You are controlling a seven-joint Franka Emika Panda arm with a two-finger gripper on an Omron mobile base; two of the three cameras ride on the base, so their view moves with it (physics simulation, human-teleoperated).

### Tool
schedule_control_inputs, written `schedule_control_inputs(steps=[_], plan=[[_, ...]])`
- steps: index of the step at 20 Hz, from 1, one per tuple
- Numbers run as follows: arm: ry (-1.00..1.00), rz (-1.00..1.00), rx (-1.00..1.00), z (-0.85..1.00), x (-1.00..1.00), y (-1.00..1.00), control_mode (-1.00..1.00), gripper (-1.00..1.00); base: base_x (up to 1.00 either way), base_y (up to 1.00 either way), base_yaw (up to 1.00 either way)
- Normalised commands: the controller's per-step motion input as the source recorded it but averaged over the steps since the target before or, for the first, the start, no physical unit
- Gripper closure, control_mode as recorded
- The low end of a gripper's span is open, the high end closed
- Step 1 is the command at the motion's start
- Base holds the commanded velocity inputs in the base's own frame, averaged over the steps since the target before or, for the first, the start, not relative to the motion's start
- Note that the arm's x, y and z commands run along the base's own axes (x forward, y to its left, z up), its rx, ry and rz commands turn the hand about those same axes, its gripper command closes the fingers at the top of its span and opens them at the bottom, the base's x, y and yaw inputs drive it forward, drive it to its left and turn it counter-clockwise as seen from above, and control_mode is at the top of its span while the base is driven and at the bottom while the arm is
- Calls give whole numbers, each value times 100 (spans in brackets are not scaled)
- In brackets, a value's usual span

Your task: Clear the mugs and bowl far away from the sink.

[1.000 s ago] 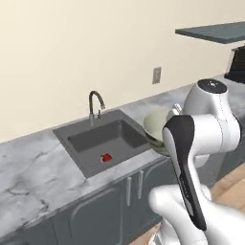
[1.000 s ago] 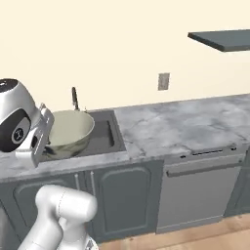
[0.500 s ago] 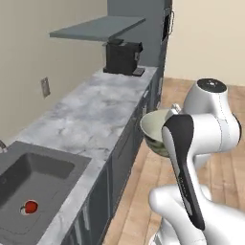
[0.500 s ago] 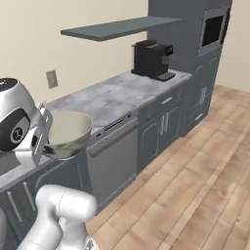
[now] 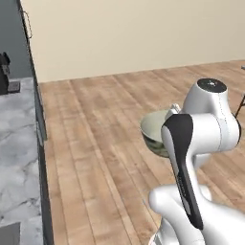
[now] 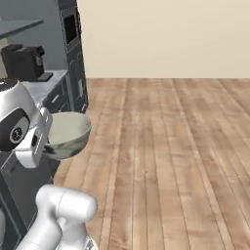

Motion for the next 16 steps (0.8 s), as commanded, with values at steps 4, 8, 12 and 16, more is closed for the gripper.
schedule_control_inputs(steps=[4,8,12,16], plan=[[0,0,0,0,0,0,100,100,0,0,-100],[0,0,0,0,0,0,100,100,0,0,-100],[0,0,0,0,0,0,100,100,0,0,-100],[0,0,0,0,0,0,100,100,9,0,-95]])
